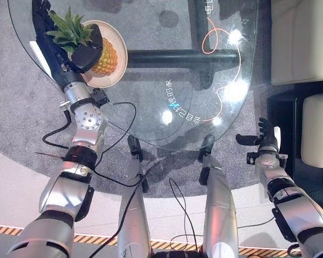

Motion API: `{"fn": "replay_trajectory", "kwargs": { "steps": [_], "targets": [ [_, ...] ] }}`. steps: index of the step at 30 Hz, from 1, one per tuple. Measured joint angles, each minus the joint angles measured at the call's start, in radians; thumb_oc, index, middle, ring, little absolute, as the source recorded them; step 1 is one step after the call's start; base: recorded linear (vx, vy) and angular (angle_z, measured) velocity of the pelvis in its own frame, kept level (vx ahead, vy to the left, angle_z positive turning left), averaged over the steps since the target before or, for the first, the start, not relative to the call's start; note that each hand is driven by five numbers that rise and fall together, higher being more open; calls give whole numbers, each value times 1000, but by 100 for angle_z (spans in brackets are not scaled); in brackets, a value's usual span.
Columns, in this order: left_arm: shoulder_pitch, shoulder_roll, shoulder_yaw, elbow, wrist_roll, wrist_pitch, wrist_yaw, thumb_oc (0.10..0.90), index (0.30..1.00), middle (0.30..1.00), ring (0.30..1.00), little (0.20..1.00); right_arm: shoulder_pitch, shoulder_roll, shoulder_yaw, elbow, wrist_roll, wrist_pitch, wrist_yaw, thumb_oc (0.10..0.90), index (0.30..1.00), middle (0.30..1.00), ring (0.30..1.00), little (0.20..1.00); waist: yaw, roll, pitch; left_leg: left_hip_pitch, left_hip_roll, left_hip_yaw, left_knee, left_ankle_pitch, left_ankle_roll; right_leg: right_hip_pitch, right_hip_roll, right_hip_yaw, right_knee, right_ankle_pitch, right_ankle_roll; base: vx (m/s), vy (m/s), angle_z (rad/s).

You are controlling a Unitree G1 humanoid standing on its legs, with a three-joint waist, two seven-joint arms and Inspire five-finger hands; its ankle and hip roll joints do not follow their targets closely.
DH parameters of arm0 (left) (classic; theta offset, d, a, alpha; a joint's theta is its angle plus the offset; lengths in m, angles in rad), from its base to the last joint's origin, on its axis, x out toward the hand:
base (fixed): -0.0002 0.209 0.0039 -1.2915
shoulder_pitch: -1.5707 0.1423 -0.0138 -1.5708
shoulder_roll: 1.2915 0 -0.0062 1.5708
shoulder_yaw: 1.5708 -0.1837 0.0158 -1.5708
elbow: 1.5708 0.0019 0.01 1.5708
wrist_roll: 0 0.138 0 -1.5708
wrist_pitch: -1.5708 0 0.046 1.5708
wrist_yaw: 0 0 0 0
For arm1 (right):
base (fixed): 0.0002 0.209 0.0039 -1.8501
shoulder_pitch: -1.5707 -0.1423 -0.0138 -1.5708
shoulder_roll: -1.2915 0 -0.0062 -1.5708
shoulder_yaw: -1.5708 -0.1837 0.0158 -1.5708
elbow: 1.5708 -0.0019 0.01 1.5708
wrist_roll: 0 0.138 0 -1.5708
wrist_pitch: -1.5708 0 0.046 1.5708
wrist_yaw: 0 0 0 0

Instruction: Pick up the fruit to the plate

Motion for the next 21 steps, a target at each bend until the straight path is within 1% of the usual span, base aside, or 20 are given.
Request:
{"fn": "replay_trajectory", "kwargs": {
  "steps": [7, 12, 21],
  "targets": [
    [26, -17, 2, -34, 7, 0, 2, 800, 900, 900, 900, 900, 2, 1, -20, 0, 0, 0, 0, 800, 900, 900, 900, 900, 14, 0, 0, 5, -2, -1, -1, 3, 1, 5, -3, -1, 0, 1, -1, 0, 0, 0],
    [77, -17, 5, -63, 83, 0, 5, 800, 900, 900, 900, 900, 17, 6, -36, 1, 1, 0, -5, 800, 900, 900, 900, 900, 16, 0, 0, 31, -4, -1, -8, 5, 1, 32, -4, -4, -7, 1, 0, 0, 0, 0],
    [107, -17, 13, -83, 86, -1, 3, 800, 900, 900, 900, 900, 52, 6, -65, 8, 1, -1, -5, 800, 900, 900, 900, 900, 26, 0, 0, 100, -6, 2, -23, 5, 1, 109, -4, -7, -37, 10, 7, 0, 0, 0]
  ]
}}
